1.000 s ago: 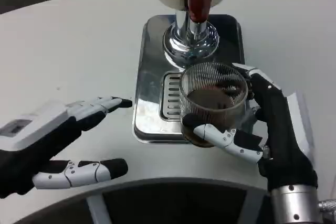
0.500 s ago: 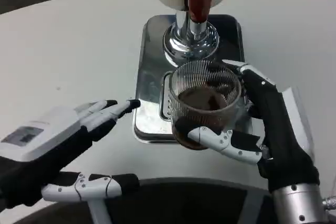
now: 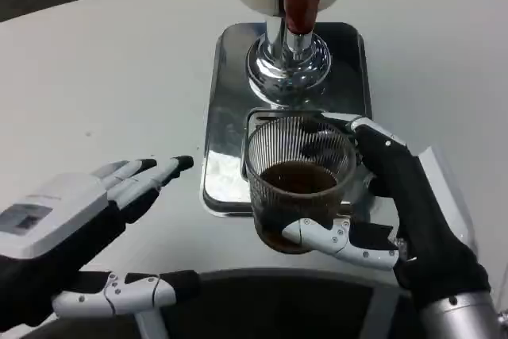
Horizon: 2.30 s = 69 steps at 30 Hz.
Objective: Grasp the cup under the faucet to collect the drink, then remove the cup.
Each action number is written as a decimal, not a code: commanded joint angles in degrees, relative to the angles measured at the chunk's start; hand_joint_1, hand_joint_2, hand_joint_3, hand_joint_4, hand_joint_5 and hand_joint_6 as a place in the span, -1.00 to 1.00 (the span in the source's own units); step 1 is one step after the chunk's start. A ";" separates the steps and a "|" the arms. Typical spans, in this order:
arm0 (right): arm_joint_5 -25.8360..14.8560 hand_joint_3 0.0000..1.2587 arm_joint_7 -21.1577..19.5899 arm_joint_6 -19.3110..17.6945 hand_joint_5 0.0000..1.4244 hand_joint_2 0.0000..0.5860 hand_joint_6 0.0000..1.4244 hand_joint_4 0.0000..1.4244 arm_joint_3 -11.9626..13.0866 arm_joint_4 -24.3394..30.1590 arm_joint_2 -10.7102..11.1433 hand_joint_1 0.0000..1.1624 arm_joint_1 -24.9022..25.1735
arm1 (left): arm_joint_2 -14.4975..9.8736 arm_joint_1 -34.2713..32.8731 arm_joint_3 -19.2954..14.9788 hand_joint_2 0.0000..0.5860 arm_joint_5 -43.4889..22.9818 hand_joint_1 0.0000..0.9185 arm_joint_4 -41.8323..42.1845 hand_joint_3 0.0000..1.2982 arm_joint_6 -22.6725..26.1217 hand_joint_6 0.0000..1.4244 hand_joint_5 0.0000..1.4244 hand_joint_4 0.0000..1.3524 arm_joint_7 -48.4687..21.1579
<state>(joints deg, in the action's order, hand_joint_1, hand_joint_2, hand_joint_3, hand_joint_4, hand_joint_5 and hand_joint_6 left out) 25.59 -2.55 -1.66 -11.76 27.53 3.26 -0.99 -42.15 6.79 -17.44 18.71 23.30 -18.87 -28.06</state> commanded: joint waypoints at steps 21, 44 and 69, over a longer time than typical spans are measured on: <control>-5.25 0.49 6.33 -1.54 0.80 -0.41 0.82 0.52 -0.64 8.27 2.57 0.50 -3.64 | 1.61 9.86 -3.53 -0.60 -1.86 -1.00 8.75 -1.00 -0.17 -1.00 -1.00 -1.00 0.35; -11.61 0.51 11.59 -1.60 0.82 -0.41 0.83 0.54 2.95 10.53 6.64 0.50 -5.67 | 3.69 13.83 -5.42 -0.61 -0.16 -1.00 14.45 -1.00 3.66 -1.00 -1.00 -1.00 0.01; -14.79 0.53 13.67 -1.98 0.82 -0.41 0.83 0.54 4.54 10.84 8.07 0.50 -6.37 | 4.67 15.47 -4.98 -0.61 1.53 -1.00 17.50 -1.00 5.40 -1.00 -1.00 -1.00 -0.19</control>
<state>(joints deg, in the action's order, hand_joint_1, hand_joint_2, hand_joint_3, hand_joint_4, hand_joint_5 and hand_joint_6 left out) 12.39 11.07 -1.68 -7.21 36.30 11.60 -7.06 -37.64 21.44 -22.09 20.43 40.04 -13.60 -27.61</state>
